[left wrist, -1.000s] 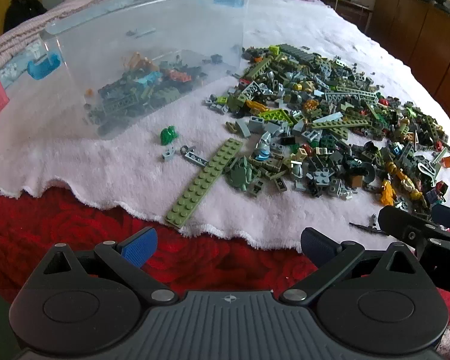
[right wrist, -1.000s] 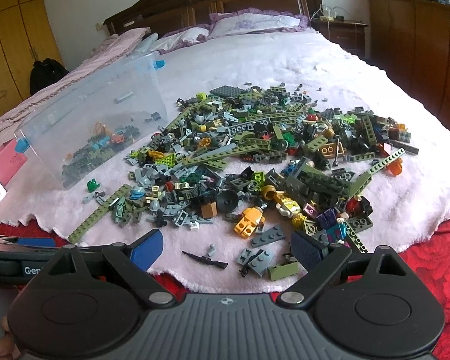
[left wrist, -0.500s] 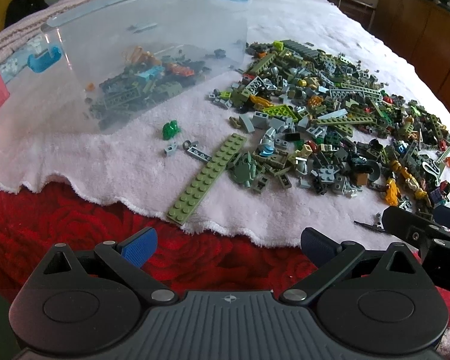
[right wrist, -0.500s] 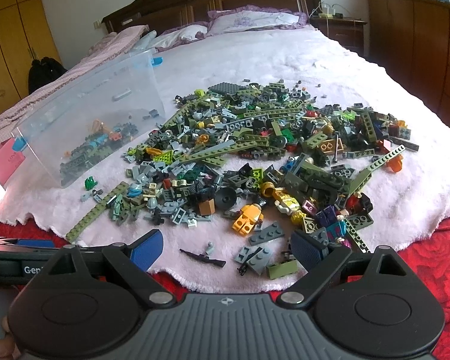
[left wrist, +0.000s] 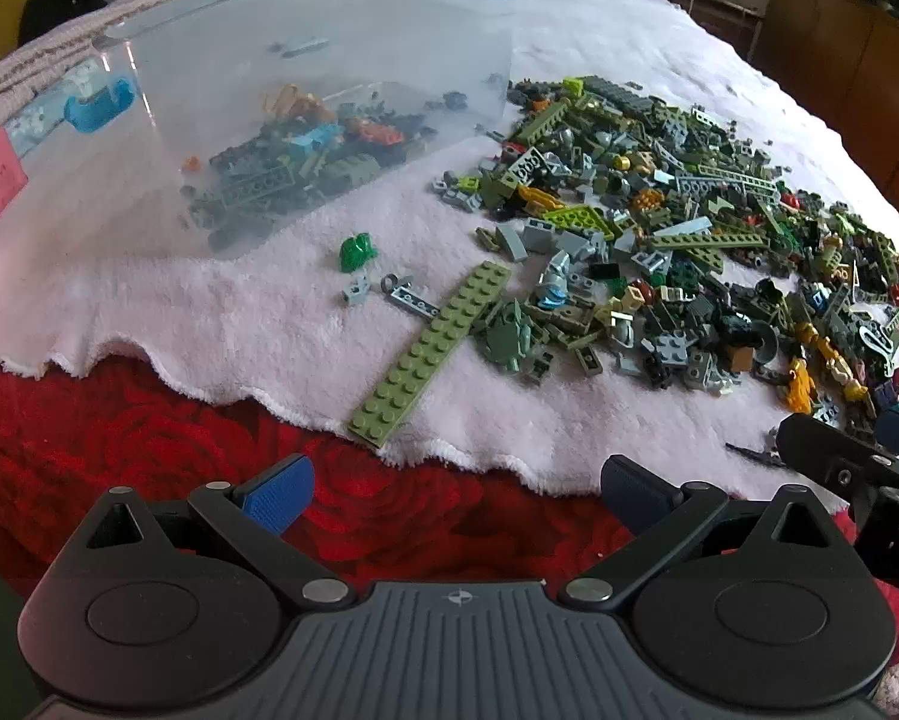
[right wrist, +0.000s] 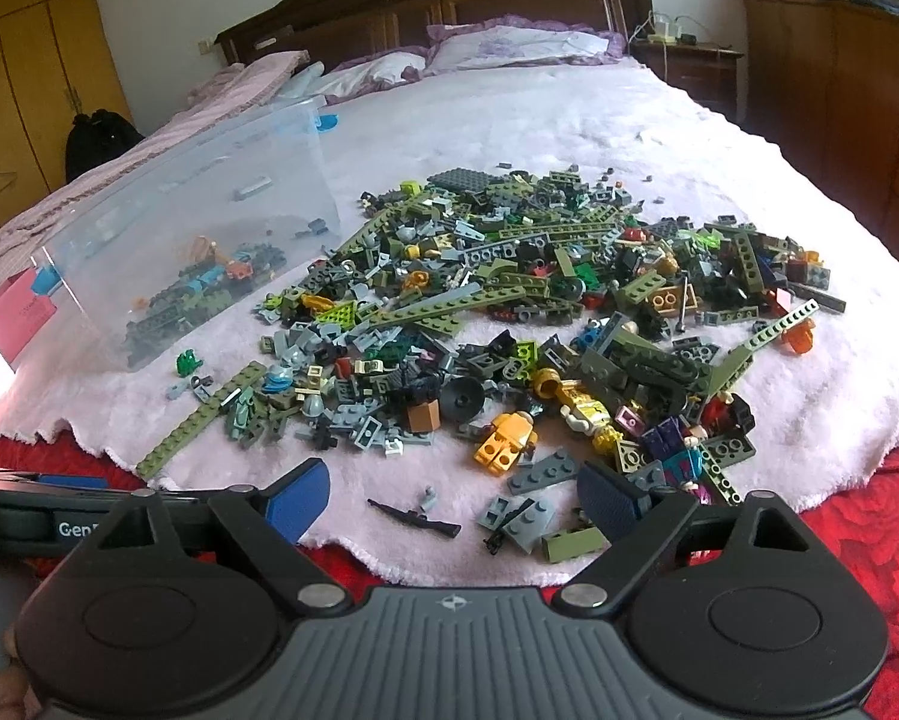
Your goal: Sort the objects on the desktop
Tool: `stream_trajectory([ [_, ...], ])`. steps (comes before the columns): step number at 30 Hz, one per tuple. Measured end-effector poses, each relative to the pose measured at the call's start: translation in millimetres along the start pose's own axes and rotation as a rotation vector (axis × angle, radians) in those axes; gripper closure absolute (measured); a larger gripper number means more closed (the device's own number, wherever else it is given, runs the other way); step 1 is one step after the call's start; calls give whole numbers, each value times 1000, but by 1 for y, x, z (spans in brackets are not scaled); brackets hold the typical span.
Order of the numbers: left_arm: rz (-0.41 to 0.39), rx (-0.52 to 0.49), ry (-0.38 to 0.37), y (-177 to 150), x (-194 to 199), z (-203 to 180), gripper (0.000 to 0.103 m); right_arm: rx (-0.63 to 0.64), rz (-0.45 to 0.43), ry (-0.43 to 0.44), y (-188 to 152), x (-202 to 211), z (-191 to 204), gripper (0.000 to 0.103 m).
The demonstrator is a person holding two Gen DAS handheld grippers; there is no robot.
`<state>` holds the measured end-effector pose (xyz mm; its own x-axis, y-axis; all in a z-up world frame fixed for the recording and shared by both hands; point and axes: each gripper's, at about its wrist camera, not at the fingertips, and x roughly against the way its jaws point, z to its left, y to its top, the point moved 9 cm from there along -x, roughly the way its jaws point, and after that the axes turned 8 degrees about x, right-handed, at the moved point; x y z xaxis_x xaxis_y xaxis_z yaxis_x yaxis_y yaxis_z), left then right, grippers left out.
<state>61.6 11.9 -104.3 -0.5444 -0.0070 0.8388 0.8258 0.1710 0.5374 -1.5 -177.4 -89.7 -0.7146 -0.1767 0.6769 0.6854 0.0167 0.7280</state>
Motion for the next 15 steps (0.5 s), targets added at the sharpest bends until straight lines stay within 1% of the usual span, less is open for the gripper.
stream_trajectory([
  [2, -17, -3, 3, 2, 1, 2, 0, 5, -7, -3, 1, 0, 0, 19],
  [4, -38, -3, 1, 7, 2, 4, 0, 11, -15, 3, 2, -1, 1, 27],
  [7, -69, -5, 4, 15, 2, 9, 1, 38, -18, 11, 6, -4, 4, 35],
  [11, -102, -32, 13, 23, -2, 11, 2, 68, -25, 27, 15, -11, 11, 39],
  [14, -101, -62, 7, 28, -11, 8, 2, 79, -21, 41, 22, -20, 16, 39],
  [15, -94, -66, 0, 29, -14, 7, 4, 80, -19, 45, 24, -23, 18, 39],
])
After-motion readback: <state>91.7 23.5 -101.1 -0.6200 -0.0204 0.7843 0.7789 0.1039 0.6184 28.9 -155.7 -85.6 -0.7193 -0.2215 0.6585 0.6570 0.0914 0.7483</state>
